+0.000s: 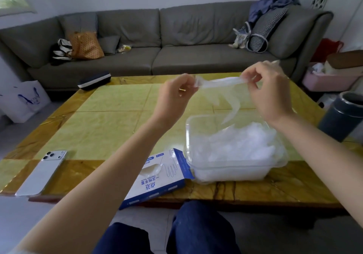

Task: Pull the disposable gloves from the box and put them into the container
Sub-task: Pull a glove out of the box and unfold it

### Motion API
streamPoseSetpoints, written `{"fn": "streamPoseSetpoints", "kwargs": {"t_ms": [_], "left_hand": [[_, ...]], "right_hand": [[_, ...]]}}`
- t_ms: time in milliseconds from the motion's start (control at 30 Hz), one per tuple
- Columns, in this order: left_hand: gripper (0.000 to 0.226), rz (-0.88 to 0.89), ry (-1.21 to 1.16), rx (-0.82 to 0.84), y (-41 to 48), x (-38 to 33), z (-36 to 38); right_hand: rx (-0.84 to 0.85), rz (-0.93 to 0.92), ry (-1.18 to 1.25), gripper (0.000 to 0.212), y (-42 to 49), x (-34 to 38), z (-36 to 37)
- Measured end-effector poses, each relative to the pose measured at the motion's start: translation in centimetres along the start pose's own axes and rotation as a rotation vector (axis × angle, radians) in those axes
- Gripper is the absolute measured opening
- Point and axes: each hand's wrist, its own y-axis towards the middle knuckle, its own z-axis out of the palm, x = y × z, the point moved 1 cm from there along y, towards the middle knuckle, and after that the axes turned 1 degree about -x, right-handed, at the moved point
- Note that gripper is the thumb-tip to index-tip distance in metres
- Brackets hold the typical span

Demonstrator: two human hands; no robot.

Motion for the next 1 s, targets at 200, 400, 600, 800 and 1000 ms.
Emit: {"fn": "streamPoseSetpoints", "kwargs": {"t_ms": [200,400,600,800,1000], "left_hand": [[0.017,-0.106,0.152,0.393,-4.2,4.0,3.2],[0.047,-0.13,0.503,0.804,-5.1,6.2,5.6],[0.033,-0.074,0.688,0.823,-4.0,5.1,6.5],[0.019,0.127,0.717,0.587,-3.2,3.0,8.7],[0.061,-0.13,0.832,1.137,-4.8,4.7,12.0]], "right_hand": [[0.552,-0.033,-0.041,0.02,-5.4,-2.4,-0.6],[1.195,0.146,-0.156,0.02,-8.1,-2.7,-0.1],[1.272,0.216,-0.093,0.023,-8.0,-1.1,-0.5],[0.694,0.012,-0.199,0.018,-6.5,-1.0,-0.4],[1.223,0.03,-0.327,0.04,-8.6,-3.8,3.7]]}}
